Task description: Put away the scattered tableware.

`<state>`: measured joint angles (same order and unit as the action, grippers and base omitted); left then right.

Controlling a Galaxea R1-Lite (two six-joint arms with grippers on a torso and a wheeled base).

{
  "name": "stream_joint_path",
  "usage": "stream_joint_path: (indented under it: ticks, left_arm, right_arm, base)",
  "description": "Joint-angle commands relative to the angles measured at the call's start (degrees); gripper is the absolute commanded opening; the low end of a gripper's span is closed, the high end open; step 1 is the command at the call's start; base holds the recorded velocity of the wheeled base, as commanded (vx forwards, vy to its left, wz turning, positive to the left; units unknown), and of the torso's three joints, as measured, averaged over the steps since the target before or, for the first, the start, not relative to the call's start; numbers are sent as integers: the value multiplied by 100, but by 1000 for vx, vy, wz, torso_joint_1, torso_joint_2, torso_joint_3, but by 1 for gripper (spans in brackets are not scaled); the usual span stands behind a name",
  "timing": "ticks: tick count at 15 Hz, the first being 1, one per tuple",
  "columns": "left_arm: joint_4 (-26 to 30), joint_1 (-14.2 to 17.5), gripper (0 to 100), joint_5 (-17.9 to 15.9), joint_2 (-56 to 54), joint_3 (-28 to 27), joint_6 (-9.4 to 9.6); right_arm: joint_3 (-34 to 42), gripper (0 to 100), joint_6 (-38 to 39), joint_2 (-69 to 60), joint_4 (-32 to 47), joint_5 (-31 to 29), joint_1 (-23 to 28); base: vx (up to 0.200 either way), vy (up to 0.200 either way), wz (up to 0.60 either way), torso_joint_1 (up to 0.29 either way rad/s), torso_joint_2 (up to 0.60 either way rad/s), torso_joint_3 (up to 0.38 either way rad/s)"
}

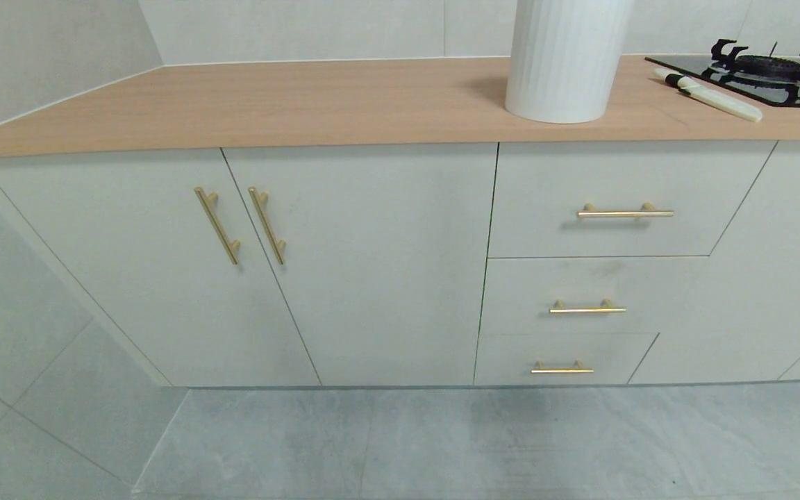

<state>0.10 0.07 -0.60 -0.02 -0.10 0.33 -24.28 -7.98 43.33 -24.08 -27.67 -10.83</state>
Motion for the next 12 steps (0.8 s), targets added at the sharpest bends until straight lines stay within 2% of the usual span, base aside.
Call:
stream_joint_path:
  ticks: [1, 3, 6, 9, 12]
  left_arm:
    - [-1, 1, 100, -2, 2, 1, 2]
    - [-1, 1, 100, -2, 2, 1, 2]
    - [-1, 1, 100, -2, 2, 1, 2]
    - [-1, 1, 100, -2, 2, 1, 2]
    - [-1, 1, 100, -2, 2, 1, 2]
  right_arm:
    - [-498, 100, -379, -2452, 2153, 25, 573]
    - [-507, 100, -379, -3243, 3040, 34, 582]
    - [-481, 100, -370, -3902, 3814, 34, 819]
    - [-41, 100, -353, -4333, 3831, 438, 1074]
    - [750, 100, 236, -4333, 3647, 702, 1074]
  base:
    - [0, 0, 0, 0, 0, 0]
    - [0, 0, 0, 0, 0, 0]
    - [0, 0, 0, 0, 0, 0]
    - [0, 0, 0, 0, 0, 0]
    - [0, 0, 0, 0, 0, 0]
